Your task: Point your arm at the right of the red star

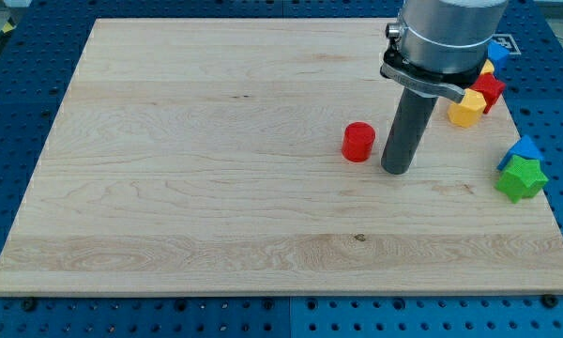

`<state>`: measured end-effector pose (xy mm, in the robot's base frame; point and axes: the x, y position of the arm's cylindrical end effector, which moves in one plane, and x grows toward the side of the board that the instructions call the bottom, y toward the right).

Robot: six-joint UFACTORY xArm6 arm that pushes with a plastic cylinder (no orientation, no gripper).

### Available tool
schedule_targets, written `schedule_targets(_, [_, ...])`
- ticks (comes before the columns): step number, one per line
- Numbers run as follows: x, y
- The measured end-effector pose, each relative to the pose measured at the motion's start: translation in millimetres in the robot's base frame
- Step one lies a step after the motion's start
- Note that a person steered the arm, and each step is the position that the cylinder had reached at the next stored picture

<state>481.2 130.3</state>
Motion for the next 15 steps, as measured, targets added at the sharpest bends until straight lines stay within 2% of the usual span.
schedule_targets(2, [45, 29])
schedule_targets(4, [113, 72])
schedule_targets(5, [122, 124])
schedule_targets(6, [122, 150])
schedule_targets(8, [123, 165])
schedule_targets(9, [123, 213])
schedule_targets(10, [113, 214])
schedule_targets(12, [77, 215])
schedule_targets(13, [42, 214])
schedule_targets(15, [12, 215])
